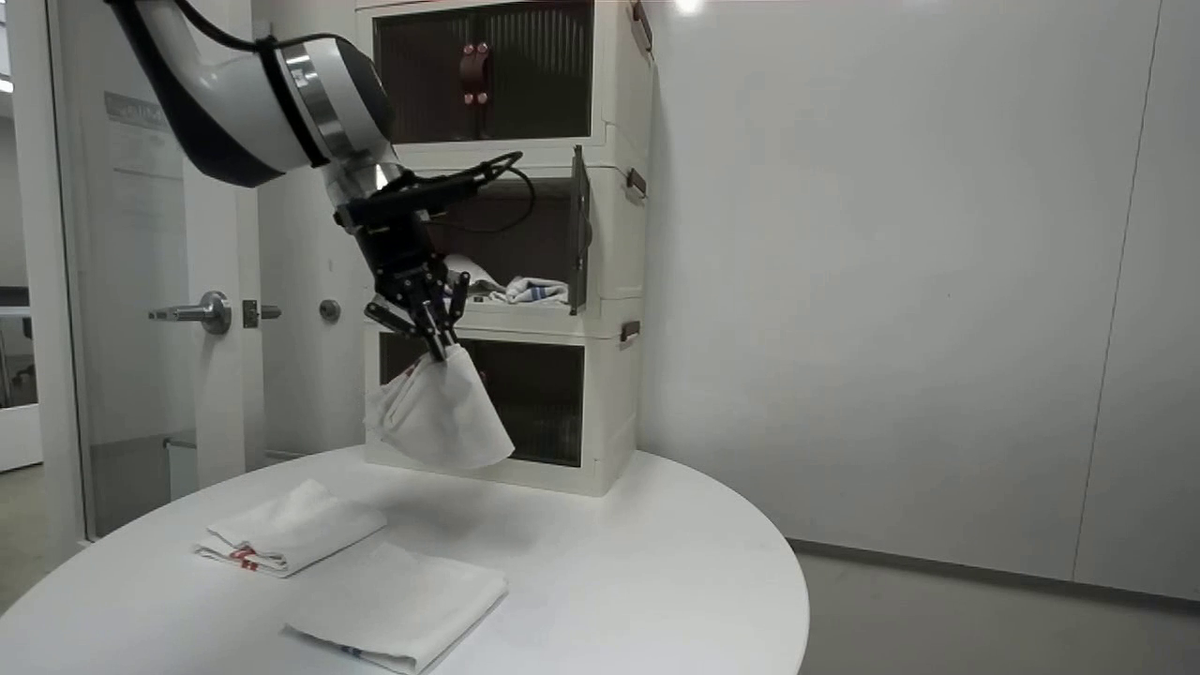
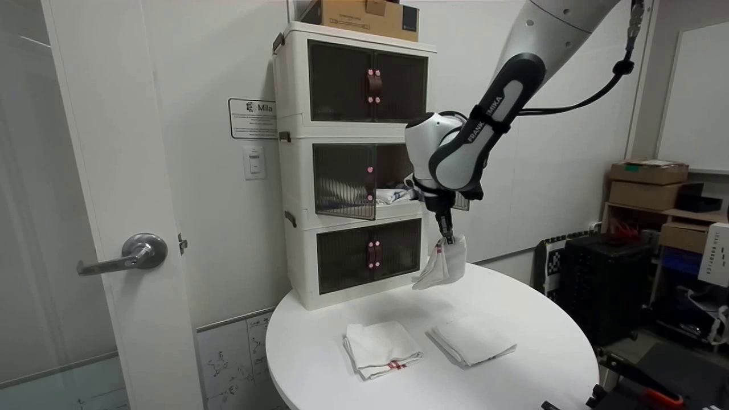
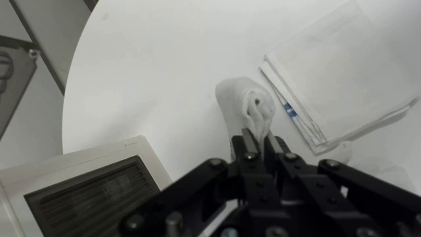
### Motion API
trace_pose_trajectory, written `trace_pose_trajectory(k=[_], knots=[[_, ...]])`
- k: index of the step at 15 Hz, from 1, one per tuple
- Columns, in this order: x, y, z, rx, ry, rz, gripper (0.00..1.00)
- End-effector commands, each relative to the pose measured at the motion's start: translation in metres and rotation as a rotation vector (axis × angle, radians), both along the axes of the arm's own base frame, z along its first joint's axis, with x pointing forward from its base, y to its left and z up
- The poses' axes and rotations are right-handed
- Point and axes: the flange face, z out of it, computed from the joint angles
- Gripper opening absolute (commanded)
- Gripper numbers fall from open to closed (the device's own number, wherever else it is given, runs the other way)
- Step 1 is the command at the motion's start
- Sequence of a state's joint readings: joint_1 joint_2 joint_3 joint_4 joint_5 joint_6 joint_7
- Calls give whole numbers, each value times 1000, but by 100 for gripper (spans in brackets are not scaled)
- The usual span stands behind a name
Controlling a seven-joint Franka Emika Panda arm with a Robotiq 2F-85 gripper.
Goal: Remove the towel from the middle drawer
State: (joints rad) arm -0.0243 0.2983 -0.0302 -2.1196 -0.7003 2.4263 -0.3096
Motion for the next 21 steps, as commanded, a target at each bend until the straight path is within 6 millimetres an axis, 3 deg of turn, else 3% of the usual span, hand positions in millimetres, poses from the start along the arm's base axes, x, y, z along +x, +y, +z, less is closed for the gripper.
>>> trace_pose_trajectory(k=[1,8,14,21], knots=[[-8,-28,1,1,-16,69,5],[-21,-52,-15,66,-36,95,5],[-33,-53,-39,126,-102,33,5],[-59,-44,-54,204,-145,-2,5]])
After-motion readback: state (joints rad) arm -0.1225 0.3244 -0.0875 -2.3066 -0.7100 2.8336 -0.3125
